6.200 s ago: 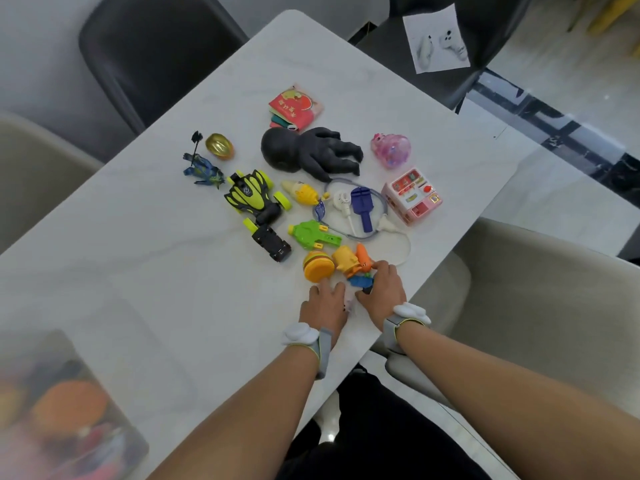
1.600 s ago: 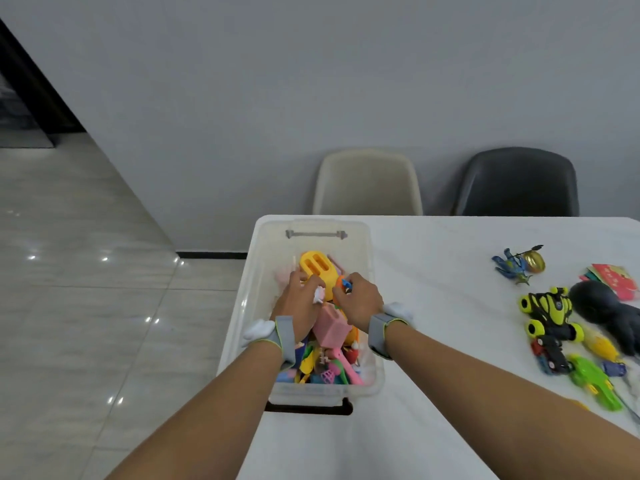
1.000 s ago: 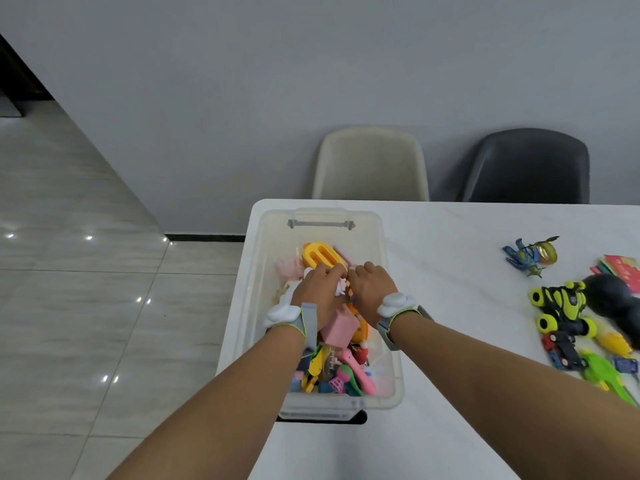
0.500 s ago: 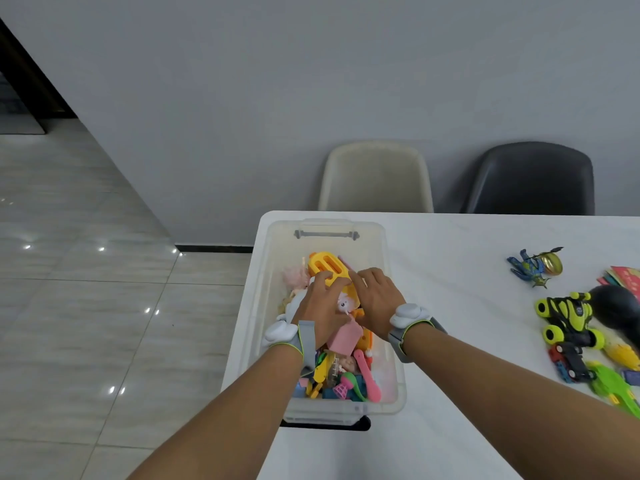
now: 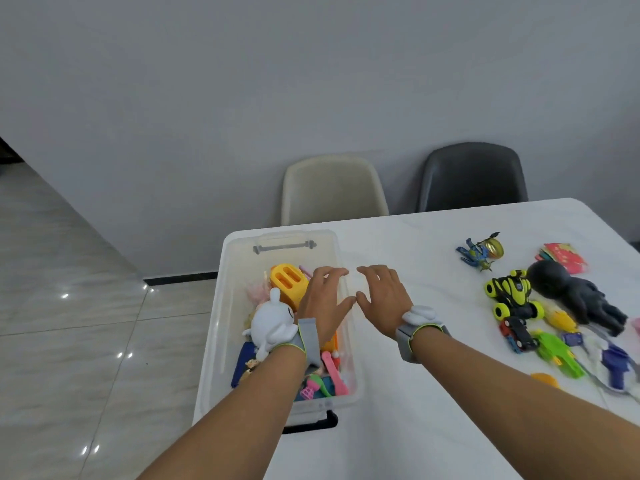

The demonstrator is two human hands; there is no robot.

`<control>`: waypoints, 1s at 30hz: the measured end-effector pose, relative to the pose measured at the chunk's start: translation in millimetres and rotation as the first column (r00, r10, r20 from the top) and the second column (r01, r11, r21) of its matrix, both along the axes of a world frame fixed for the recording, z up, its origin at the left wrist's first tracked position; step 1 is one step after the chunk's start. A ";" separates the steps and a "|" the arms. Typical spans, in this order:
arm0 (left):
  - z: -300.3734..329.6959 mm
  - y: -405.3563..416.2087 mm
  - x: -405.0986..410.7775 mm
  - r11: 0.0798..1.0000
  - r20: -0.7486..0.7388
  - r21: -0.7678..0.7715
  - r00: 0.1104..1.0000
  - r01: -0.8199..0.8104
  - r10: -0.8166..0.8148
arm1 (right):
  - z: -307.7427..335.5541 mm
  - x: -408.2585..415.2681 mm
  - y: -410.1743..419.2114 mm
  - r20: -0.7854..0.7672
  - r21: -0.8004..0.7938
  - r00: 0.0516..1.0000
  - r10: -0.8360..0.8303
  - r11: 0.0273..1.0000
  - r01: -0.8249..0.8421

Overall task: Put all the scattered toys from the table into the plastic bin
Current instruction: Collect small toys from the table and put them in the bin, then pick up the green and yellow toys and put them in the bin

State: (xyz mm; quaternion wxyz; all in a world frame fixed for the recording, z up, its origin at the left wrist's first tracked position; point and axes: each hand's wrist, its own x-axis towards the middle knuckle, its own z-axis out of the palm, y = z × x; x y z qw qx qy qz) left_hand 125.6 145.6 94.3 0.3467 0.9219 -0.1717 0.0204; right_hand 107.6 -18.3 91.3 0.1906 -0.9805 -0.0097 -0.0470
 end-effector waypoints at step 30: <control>-100.9 -360.9 -78.0 0.879 -0.445 0.101 0.811 0.467 -0.379 | -118.0 -155.0 -373.4 -0.275 0.152 0.814 -0.511 0.813 0.562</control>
